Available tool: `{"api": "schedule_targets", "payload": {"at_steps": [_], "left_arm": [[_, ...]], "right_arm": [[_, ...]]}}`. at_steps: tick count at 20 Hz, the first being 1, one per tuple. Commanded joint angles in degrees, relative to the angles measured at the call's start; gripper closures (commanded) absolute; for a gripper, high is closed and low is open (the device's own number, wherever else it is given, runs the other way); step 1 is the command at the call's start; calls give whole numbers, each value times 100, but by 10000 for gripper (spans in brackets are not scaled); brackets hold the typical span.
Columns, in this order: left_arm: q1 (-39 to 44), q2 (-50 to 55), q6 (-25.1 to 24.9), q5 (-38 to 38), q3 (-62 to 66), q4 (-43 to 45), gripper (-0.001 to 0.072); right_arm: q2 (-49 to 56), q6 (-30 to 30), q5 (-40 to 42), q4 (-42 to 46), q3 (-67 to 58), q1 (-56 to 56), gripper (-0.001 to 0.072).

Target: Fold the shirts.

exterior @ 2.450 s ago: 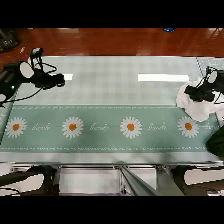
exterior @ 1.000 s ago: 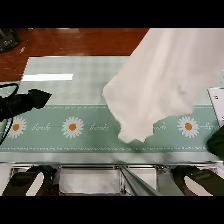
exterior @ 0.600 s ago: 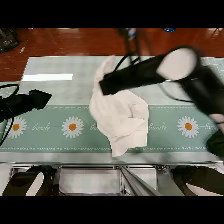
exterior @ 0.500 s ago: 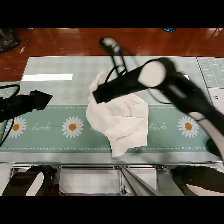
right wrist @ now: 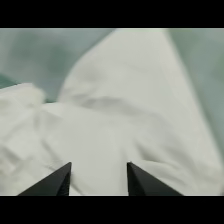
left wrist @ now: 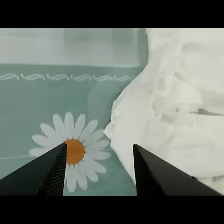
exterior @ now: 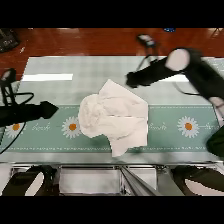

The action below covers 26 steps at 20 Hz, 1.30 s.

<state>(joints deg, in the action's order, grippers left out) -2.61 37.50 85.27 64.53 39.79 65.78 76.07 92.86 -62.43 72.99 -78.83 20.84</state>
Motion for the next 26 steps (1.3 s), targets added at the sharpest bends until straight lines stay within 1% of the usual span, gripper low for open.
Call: {"api": "schedule_targets", "payload": {"at_steps": [1, 3, 5, 8, 10, 11, 13, 14, 15, 16, 19, 20, 23, 26], "left_arm": [[2, 726, -28, 352, -581, -667, 200], [96, 1390, -723, 144, -984, -1650, 200], [186, 2085, -1115, -201, -1043, -2253, 200], [382, 2892, -2026, -601, -1034, -3493, 200], [586, 3322, -2190, -656, -988, -3626, 199], [651, 3495, -2291, -632, -951, -3624, 200], [706, 3768, -2310, -581, -837, -3624, 202], [704, 3825, -2310, -581, -785, -3622, 277], [695, 3840, -2319, -584, -728, -3622, 541], [693, 3834, -2420, -546, -667, -3624, 676], [660, 3834, -2549, -94, -391, -3609, 687], [654, 3834, -2570, 61, -289, -3587, 687], [656, 3834, -2562, 214, -33, -3580, 687], [658, 3834, -2559, 203, 87, -3582, 687]], "right_arm": [[-1130, 297, -442, 1198, 793, -1541, 304], [-1766, 289, -94, 861, 1945, -2326, 304], [-2238, -13, 236, 240, 3025, -2872, 304], [-2341, -413, 424, -455, 3912, -3193, 304], [-2131, -450, 599, -739, 4076, -3169, 304], [-1947, -577, 667, -1045, 4074, -3169, 304], [-1528, -1043, 815, -1805, 4074, -3169, 304], [-1268, -1233, 857, -2190, 4074, -3167, 304], [-1016, -1416, 883, -2514, 4068, -3169, 304], [-741, -1587, 903, -2767, 4035, -3167, 304], [2, -1971, 894, -3394, 3805, -3167, 304], [232, -1982, 894, -3552, 3700, -3167, 304], [752, -1996, 706, -3648, 3386, -3143, 304], [1086, -1993, 699, -3589, 3091, -2734, 304]]}}
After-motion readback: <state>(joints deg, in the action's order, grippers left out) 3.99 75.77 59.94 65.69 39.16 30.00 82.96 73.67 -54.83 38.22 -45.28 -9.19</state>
